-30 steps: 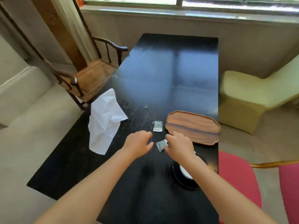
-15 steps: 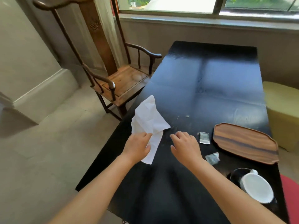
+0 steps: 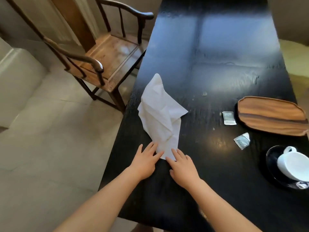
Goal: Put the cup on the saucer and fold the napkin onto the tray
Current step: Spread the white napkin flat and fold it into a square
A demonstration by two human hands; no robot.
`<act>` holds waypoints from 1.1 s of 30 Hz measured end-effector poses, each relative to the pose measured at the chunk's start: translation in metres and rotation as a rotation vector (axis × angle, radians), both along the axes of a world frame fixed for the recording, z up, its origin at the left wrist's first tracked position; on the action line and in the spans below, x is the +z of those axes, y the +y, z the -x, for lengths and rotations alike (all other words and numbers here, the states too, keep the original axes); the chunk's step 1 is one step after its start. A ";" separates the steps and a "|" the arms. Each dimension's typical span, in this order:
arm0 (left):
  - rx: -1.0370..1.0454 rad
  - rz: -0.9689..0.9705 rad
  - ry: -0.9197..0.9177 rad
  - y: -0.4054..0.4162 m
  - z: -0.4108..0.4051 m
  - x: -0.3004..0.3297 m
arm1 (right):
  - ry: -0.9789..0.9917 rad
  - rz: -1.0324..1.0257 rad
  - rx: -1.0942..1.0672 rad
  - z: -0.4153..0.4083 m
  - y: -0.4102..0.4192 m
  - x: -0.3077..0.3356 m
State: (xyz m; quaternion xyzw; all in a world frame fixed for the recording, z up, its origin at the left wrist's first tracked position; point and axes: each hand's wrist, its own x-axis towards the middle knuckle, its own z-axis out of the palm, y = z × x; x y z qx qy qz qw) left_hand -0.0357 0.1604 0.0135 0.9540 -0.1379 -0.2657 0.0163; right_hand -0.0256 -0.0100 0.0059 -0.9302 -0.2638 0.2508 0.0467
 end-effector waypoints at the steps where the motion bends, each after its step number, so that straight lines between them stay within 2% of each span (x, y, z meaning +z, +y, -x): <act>1: -0.019 -0.013 0.011 0.000 -0.001 -0.005 | 0.023 0.010 0.012 0.001 0.000 -0.007; 5: -0.138 -0.076 -0.019 0.002 -0.012 -0.021 | 0.044 -0.004 -0.016 0.005 0.000 -0.029; 10: -0.532 -0.044 -0.192 0.009 -0.048 -0.017 | 0.016 -0.068 -0.092 0.012 -0.003 -0.035; 12: -0.619 0.013 -0.227 0.011 -0.062 -0.010 | 0.035 -0.092 -0.139 0.009 -0.003 -0.028; 15: -0.540 0.191 -0.290 0.005 -0.073 0.011 | 0.008 -0.319 -0.421 -0.001 0.002 -0.005; 18: -0.364 0.456 -0.431 -0.009 -0.076 0.042 | -0.154 -0.548 -0.720 -0.010 0.006 0.027; 20: -0.284 0.544 -0.479 -0.017 -0.078 0.065 | -0.243 -0.645 -0.811 -0.017 0.004 0.050; 23: -0.269 0.546 -0.529 -0.020 -0.086 0.101 | -0.364 -0.687 -0.753 -0.034 -0.006 0.086; 26: -0.365 0.520 -0.577 -0.010 -0.100 0.138 | -0.460 -0.693 -0.618 -0.051 -0.018 0.124; 33: -0.549 0.289 -0.510 0.018 -0.124 0.194 | -0.530 -0.615 -0.355 -0.063 -0.027 0.198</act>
